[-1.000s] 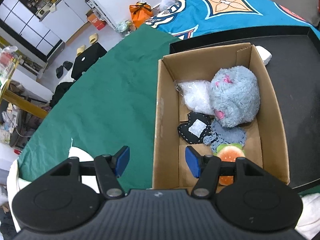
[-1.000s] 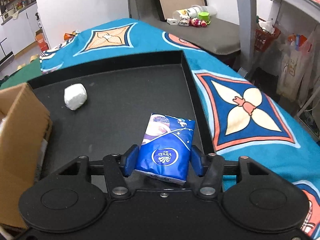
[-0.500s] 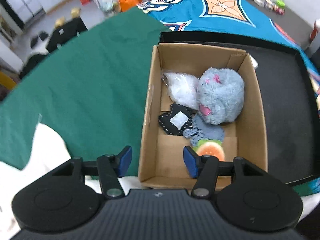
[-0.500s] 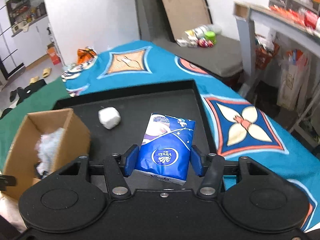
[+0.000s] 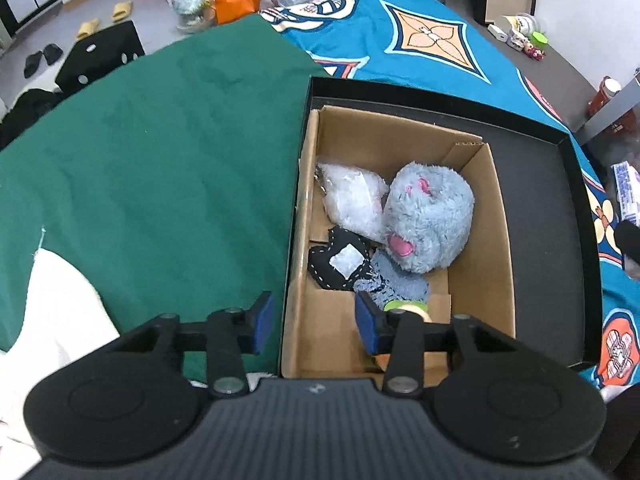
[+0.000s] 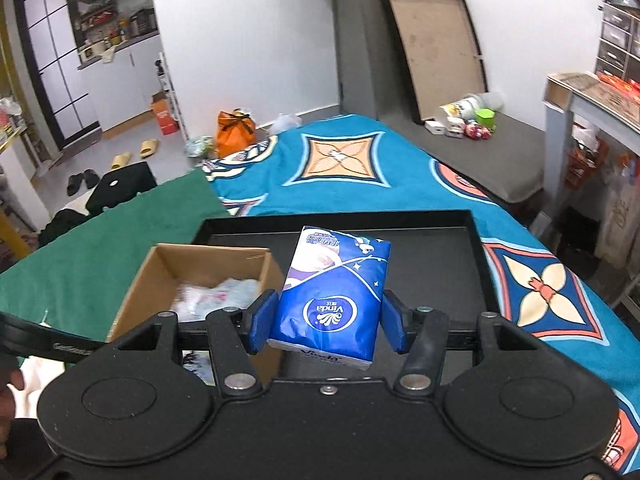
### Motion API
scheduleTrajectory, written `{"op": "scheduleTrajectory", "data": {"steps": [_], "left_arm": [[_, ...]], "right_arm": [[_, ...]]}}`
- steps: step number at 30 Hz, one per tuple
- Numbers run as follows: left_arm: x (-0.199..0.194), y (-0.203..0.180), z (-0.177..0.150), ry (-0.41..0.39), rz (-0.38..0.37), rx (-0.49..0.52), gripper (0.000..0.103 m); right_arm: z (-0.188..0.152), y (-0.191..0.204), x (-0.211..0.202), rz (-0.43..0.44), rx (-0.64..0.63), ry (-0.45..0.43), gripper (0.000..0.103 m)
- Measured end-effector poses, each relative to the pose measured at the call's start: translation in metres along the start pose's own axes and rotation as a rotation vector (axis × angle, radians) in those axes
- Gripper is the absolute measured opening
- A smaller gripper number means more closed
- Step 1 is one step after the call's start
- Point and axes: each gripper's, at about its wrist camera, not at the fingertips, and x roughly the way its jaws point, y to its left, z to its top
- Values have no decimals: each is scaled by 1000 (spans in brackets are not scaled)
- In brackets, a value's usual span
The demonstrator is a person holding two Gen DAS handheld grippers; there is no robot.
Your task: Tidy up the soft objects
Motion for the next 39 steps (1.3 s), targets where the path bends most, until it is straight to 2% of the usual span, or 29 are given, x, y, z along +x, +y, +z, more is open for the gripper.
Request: {"op": "scheduleTrajectory", "data": {"steps": [4, 19, 30, 39], "left_arm": [[7, 7, 2, 21, -45, -16, 27], [19, 22, -1, 39, -52, -58, 9], [21, 31, -4, 31, -86, -88, 9], [24, 40, -7, 25, -122, -132, 9]], "right_arm": [[-1, 15, 1, 32, -24, 18, 54], [-9, 75, 19, 144, -151, 129, 54], [-14, 117, 38, 205, -286, 202, 54], [-16, 135, 45, 245, -356, 241, 56]]}}
